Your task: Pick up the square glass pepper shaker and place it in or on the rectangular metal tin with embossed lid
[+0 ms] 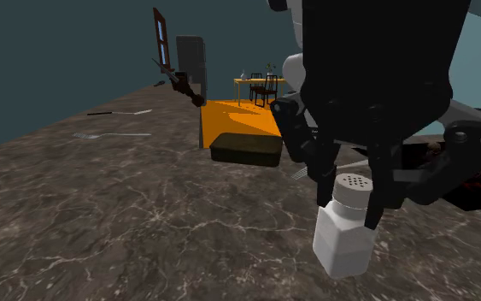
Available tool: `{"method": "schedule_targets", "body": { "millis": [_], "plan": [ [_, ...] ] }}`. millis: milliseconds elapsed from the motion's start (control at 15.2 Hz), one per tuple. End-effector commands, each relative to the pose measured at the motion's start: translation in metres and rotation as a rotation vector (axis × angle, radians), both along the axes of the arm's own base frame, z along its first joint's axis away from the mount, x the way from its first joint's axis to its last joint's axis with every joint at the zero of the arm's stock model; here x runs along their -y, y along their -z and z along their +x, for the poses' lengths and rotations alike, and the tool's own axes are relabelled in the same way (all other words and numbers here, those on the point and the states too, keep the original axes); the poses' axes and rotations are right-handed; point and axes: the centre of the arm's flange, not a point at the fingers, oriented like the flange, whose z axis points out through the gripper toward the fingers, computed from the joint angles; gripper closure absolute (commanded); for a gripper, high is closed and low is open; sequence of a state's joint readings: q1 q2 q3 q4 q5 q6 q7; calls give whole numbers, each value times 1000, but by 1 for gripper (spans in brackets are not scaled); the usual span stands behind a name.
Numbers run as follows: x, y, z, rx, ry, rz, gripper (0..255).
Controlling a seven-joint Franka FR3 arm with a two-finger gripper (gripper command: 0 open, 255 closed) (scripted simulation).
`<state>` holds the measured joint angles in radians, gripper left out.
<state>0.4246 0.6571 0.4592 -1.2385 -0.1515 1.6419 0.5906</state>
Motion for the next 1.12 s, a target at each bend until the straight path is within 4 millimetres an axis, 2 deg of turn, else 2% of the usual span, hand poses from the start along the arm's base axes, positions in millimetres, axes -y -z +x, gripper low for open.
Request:
{"method": "schedule_targets", "body": {
  "millis": [0,924,990,1056],
  "plan": [
    [0,-10,-2,0,0,0,255],
    [0,-84,-2,0,0,0,255],
    [0,-84,-2,0,0,0,255],
    [12,-86,-6,0,0,0,255]
  ]
}}
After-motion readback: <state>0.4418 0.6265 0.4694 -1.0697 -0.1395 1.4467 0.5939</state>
